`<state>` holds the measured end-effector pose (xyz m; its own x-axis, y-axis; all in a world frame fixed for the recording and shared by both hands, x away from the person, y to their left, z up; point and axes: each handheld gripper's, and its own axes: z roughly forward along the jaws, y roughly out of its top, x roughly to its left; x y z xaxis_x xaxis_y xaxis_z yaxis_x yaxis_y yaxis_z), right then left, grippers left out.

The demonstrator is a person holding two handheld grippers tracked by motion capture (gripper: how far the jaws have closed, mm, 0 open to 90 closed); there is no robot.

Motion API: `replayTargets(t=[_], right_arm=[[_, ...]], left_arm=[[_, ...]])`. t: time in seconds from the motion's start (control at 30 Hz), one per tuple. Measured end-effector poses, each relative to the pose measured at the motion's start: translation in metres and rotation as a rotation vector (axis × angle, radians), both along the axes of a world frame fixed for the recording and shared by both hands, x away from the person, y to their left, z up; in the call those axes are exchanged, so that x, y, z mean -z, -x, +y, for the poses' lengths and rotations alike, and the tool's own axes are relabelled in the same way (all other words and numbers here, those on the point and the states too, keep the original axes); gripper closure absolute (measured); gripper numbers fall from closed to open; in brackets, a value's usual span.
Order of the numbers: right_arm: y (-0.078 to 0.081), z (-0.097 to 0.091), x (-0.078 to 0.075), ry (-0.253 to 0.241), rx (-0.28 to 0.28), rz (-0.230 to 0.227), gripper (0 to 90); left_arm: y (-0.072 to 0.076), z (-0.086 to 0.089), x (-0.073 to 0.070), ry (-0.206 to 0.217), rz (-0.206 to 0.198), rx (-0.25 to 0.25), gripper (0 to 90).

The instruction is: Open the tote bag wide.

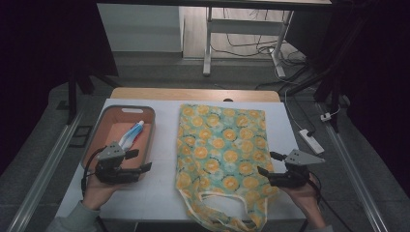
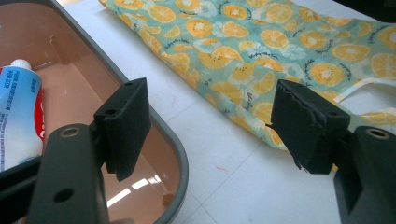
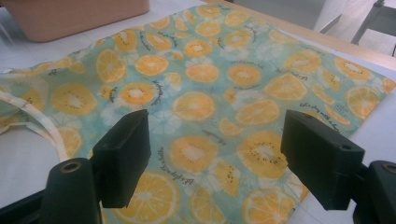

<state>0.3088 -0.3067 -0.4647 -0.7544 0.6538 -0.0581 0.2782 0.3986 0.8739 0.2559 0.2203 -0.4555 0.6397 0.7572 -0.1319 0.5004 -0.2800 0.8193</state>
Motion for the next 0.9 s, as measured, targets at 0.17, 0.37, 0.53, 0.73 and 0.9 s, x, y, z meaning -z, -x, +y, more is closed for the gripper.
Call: replayTargets(t=[0.17,0.37,0.53,0.73,0.9], right_arm=[[-0.001,0.001,0.002,0.006,-0.001,-0.006,24.2],[0.000,0.001,0.003,0.012,-0.001,-0.017,24.3],[-0.001,-0.002,0.001,0.008,0.016,-0.015,24.7],[0.002,0.000,-0.005,0.012,0.024,-0.030,25.7],[0.003,0.002,-0.007,0.013,0.024,-0.022,26.9]], left_arm=[[0.001,-0.001,0.001,-0.010,0.010,0.005,28.1],[0.003,-0.004,0.000,-0.037,-0.001,0.012,27.2],[0.003,-0.006,-0.001,-0.033,-0.008,0.015,27.0],[0.008,-0.009,-0.003,-0.059,-0.031,0.038,26.3],[0.008,-0.012,-0.003,-0.051,-0.027,0.048,26.2]])
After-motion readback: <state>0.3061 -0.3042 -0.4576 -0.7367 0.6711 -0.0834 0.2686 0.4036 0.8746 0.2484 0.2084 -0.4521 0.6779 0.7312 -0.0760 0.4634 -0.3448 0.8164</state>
